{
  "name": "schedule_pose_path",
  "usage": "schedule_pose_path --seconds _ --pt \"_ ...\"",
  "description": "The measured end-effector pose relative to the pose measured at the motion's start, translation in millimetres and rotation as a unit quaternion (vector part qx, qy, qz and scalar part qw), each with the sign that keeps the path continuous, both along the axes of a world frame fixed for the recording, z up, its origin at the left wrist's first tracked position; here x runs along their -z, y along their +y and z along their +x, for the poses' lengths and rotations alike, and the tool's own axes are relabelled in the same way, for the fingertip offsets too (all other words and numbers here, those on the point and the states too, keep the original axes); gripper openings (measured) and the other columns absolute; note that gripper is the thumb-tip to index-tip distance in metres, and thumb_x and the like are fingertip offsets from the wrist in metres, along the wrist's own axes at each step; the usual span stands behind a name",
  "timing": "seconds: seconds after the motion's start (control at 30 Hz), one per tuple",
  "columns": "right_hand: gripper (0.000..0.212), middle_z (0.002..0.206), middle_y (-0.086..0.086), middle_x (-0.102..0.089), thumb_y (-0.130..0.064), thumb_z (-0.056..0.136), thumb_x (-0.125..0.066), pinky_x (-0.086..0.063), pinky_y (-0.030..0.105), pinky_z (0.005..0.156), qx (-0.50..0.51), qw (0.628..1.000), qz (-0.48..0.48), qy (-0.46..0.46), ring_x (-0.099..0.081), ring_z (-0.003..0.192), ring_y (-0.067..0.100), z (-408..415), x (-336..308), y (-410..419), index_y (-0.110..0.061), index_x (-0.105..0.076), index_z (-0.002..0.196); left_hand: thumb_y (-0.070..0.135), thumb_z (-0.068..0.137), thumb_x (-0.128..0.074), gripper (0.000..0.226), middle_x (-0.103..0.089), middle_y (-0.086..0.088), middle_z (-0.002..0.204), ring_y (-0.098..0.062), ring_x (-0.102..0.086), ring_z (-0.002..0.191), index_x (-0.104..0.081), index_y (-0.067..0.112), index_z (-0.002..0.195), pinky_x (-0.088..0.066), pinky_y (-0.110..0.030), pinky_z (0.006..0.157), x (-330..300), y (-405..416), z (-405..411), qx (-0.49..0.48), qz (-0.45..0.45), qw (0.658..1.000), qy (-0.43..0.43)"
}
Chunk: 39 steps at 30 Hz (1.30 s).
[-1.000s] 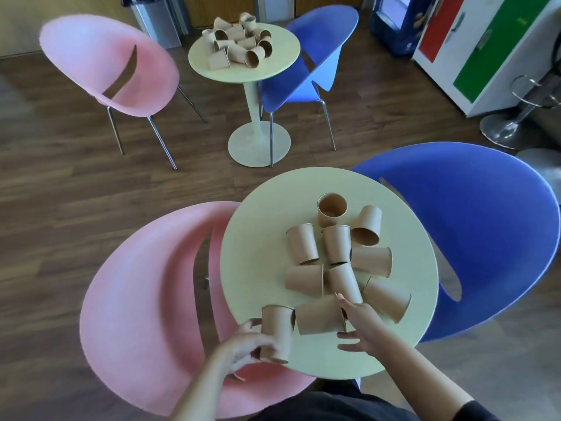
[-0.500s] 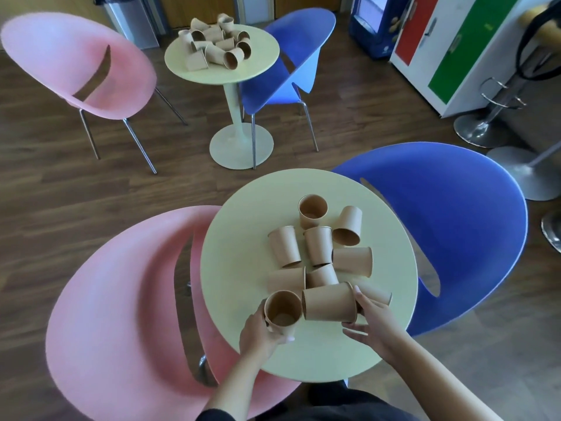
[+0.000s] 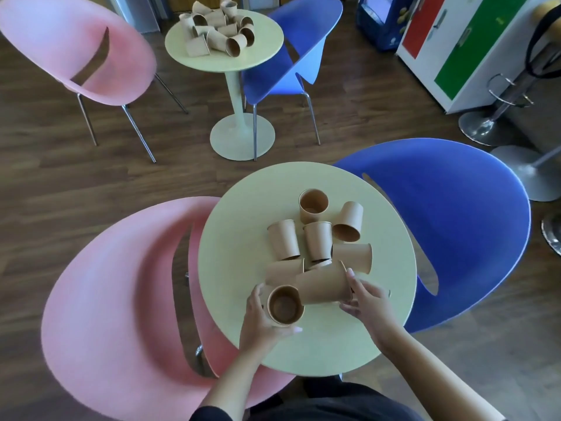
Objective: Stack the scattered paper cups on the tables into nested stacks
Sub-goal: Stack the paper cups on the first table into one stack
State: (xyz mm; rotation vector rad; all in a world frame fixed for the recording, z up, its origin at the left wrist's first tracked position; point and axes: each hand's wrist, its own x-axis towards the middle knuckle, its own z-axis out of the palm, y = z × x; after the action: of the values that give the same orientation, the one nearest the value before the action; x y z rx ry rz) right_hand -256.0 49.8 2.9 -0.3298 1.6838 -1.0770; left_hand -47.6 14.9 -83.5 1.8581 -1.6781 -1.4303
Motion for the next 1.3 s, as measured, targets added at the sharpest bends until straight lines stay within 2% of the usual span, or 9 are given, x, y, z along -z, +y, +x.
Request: schedule_pose_path --seconds 0.17,0.23,0.33,0.5,0.67,0.77,0.9,1.07,1.3 --pt "0.07 0.065 0.007 -0.052 -0.07 0.079 -0.047 -0.043 0.029 0.064 -0.186 0.959 -0.07 0.203 -0.048 0.064 0.018 20.0 -0.4 -3.0 -0.002 -0.062 0.075 0.035 0.045 -0.097 0.122 -0.04 0.016 0.135 0.002 -0.045 0.118 -0.029 0.02 0.145 -0.029 0.002 0.09 -2.3 6.1 1.8 0.004 -0.035 0.999 0.036" --pt "0.063 0.062 -0.001 -0.052 -0.064 0.082 -0.045 -0.034 0.022 0.06 -0.254 0.909 -0.12 0.308 -0.045 0.065 0.013 25.7 5.9 -2.9 -0.004 -0.059 0.07 0.032 0.047 -0.097 0.114 -0.047 0.018 0.129 0.002 -0.048 0.117 -0.036 0.018 0.142 -0.028 0.007 0.089 -1.4 6.9 1.7 0.005 -0.054 0.998 0.04" --pt "0.059 0.077 -0.009 -0.063 -0.063 0.089 -0.038 -0.036 0.013 0.074 -0.334 0.836 -0.195 0.39 -0.051 0.086 0.011 35.2 17.7 0.1 -0.014 -0.066 0.072 0.032 0.049 -0.095 0.089 -0.058 0.023 0.115 -0.001 -0.057 0.107 -0.051 0.03 0.127 -0.036 0.001 0.085 -3.6 5.6 0.2 0.015 -0.067 0.997 0.033" --pt "0.055 0.099 -0.008 -0.063 -0.057 0.093 -0.037 -0.042 0.022 0.084 -0.358 0.813 -0.221 0.403 -0.055 0.097 0.016 39.8 32.2 -4.4 -0.014 -0.069 0.081 0.038 0.053 -0.085 0.069 -0.068 0.017 0.101 -0.003 -0.064 0.092 -0.055 0.035 0.114 -0.05 -0.017 0.078 -8.3 5.8 -3.3 0.035 -0.069 0.997 0.012" --pt "0.039 0.139 -0.013 -0.041 -0.051 0.092 -0.045 -0.036 0.014 0.097 -0.402 0.79 -0.233 0.401 -0.045 0.12 0.002 39.7 36.0 -4.3 -0.021 -0.067 0.102 0.039 0.056 -0.078 0.056 -0.068 0.02 0.097 0.005 -0.062 0.091 -0.053 0.043 0.107 -0.049 -0.014 0.08 -11.3 5.9 -3.3 0.011 -0.077 0.997 0.024" --pt "0.057 0.156 -0.012 -0.006 -0.038 0.092 -0.055 -0.023 0.012 0.106 -0.452 0.776 -0.188 0.398 -0.022 0.132 -0.004 41.9 48.4 -1.0 -0.023 -0.036 0.143 0.034 0.057 -0.079 0.06 -0.068 0.021 0.103 0.007 -0.062 0.097 -0.058 0.037 0.113 -0.05 -0.017 0.087 -9.4 4.5 -2.2 0.007 -0.071 0.997 0.042" --pt "0.076 0.157 -0.012 -0.008 -0.038 0.095 -0.05 -0.008 0.035 0.12 -0.506 0.729 -0.121 0.445 0.0 0.143 0.003 41.0 66.3 -4.1 -0.026 0.005 0.146 0.035 0.052 -0.084 0.078 -0.068 0.017 0.114 -0.001 -0.063 0.107 -0.056 0.029 0.124 -0.05 -0.021 0.094 -4.1 3.2 -0.6 0.008 -0.075 0.997 0.031" --pt "0.071 0.153 -0.011 -0.02 -0.039 0.092 -0.054 0.004 0.031 0.116 -0.491 0.72 -0.137 0.471 0.002 0.139 0.005 37.7 78.1 -7.0 -0.018 -0.018 0.149 0.04 0.05 -0.089 0.101 -0.069 0.008 0.113 -0.011 -0.066 0.105 -0.044 0.023 0.139 -0.052 -0.023 0.09 -2.7 0.9 -0.1 0.016 -0.064 0.998 0.001" --pt "0.072 0.152 -0.017 -0.012 -0.048 0.092 -0.048 0.005 0.025 0.117 -0.483 0.729 -0.148 0.462 0.008 0.14 0.004 36.8 74.2 -5.8 -0.022 -0.015 0.15 0.037 0.049 -0.086 0.075 -0.065 0.026 0.095 -0.005 -0.066 0.094 -0.056 0.029 0.118 -0.043 -0.003 0.076 -5.3 1.2 -1.7 0.014 -0.077 0.997 0.006"
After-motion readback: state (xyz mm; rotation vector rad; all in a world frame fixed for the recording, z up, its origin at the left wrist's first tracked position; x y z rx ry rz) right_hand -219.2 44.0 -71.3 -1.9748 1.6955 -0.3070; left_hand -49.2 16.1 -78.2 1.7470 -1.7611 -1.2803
